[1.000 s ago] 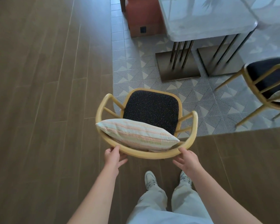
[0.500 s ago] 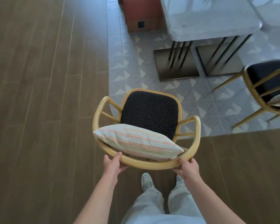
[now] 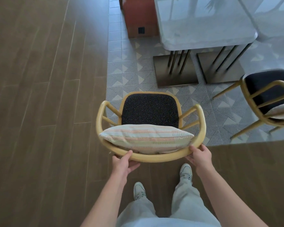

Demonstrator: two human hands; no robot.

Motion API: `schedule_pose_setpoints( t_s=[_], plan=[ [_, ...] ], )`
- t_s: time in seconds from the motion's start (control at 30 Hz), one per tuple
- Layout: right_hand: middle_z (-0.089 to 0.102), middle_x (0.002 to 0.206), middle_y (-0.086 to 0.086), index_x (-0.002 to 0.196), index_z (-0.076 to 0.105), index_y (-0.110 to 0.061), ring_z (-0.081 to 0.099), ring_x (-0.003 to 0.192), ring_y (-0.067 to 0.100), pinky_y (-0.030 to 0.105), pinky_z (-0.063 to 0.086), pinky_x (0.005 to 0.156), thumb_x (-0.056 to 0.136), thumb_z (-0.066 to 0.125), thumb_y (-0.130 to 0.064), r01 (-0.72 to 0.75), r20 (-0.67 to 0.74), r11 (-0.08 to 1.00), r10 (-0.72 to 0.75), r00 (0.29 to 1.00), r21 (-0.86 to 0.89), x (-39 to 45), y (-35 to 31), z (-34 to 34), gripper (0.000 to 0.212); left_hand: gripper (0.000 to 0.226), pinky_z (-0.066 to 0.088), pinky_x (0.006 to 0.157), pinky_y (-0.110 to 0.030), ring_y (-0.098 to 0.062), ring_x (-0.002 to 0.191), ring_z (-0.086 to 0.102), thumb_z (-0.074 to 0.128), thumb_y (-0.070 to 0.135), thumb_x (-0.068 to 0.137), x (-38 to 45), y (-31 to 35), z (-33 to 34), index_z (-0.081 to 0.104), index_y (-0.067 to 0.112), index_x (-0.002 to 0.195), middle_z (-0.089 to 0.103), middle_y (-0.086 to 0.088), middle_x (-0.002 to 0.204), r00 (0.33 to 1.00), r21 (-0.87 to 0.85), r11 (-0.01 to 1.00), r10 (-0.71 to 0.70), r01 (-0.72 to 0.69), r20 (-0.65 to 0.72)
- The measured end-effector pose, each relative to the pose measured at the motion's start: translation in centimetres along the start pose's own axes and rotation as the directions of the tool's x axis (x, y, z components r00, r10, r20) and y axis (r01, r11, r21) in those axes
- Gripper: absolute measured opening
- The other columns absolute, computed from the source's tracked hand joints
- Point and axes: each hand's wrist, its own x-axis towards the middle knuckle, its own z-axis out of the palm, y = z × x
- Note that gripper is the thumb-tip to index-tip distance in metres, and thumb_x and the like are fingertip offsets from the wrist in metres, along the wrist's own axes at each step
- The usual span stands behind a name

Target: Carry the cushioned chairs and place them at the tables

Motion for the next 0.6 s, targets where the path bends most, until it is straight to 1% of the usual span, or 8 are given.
schedule_pose_setpoints(
  t_s=[0.07,0.13,0.2,0.33,0.43,0.5,0.6],
  plan=[
    [0.063,0.124,0.014,0.148,0.04,-0.01,0.069,0.089,0.024,0.036,0.059,0.064,0.096,0.062,-0.004,-0.019,0.017,1.0,0.019,1.0,0.006,1.5,-1.9,-1.0,0.057,0.026,0.06,0.055,-0.038,-0.028,0.073,0.077,0.069,0.005,0.094,-0.8,-0.7,2.0,0.049,0.011,0.11,0.068,-0.018,0.11,1.0,-0.02,1.0,0.007,-0.008,-0.027],
    [0.062,0.128,0.016,0.153,0.035,-0.012,0.069,0.088,0.024,0.038,0.059,0.066,0.096,0.063,-0.004,-0.047,0.042,0.999,0.048,0.998,-0.016,3.3,-4.2,-2.8,0.064,0.028,0.061,0.056,-0.039,-0.028,0.073,0.077,0.069,0.005,0.094,-1.8,-1.9,5.0,0.049,0.01,0.113,0.068,-0.018,0.11,0.998,-0.048,0.999,-0.002,-0.001,-0.063],
    [0.062,0.129,0.017,0.153,0.035,-0.013,0.07,0.087,0.024,0.038,0.059,0.067,0.096,0.063,-0.004,-0.044,0.049,0.998,0.046,0.998,-0.044,4.3,-5.5,-3.5,0.064,0.034,0.061,0.058,-0.041,-0.03,0.075,0.077,0.069,0.005,0.094,-2.4,-2.8,6.4,0.048,0.009,0.12,0.069,-0.019,0.11,0.997,-0.065,0.998,-0.031,0.026,-0.074],
    [0.062,0.126,0.016,0.153,0.035,-0.011,0.069,0.086,0.024,0.038,0.058,0.068,0.097,0.061,-0.005,-0.035,0.081,0.991,0.046,0.996,-0.13,7.3,-8.8,-7.1,0.062,0.041,0.061,0.056,-0.041,-0.031,0.075,0.076,0.069,0.004,0.093,-4.2,-5.9,11.3,0.046,0.009,0.127,0.069,-0.02,0.108,0.986,-0.108,0.991,-0.1,0.085,-0.137],
    [0.061,0.127,0.017,0.152,0.035,-0.011,0.069,0.09,0.028,0.044,0.06,0.08,0.097,0.06,-0.004,-0.041,0.093,0.981,0.06,0.994,-0.191,9.5,-10.4,-9.3,0.061,0.044,0.062,0.057,-0.041,-0.033,0.073,0.077,0.069,0.003,0.093,-5.1,-8.3,14.0,0.045,0.008,0.129,0.068,-0.022,0.11,0.98,-0.136,0.984,-0.138,0.118,-0.146],
    [0.06,0.127,0.018,0.152,0.035,-0.011,0.069,0.095,0.031,0.048,0.059,0.086,0.097,0.06,-0.002,-0.042,0.095,0.974,0.064,0.993,-0.221,10.6,-11.2,-10.4,0.062,0.043,0.062,0.058,-0.041,-0.034,0.075,0.077,0.069,0.003,0.094,-5.6,-9.6,15.3,0.046,0.007,0.13,0.068,-0.023,0.11,0.976,-0.149,0.979,-0.164,0.142,-0.147],
    [0.06,0.122,0.016,0.15,0.038,-0.009,0.067,0.101,0.034,0.05,0.058,0.089,0.097,0.057,0.0,-0.054,0.091,0.972,0.077,0.993,-0.229,11.5,-11.7,-11.5,0.057,0.04,0.062,0.058,-0.042,-0.035,0.076,0.076,0.066,0.006,0.096,-6.1,-10.8,16.4,0.047,0.005,0.131,0.068,-0.023,0.11,0.97,-0.136,0.977,-0.188,0.167,-0.155]
  ],
)
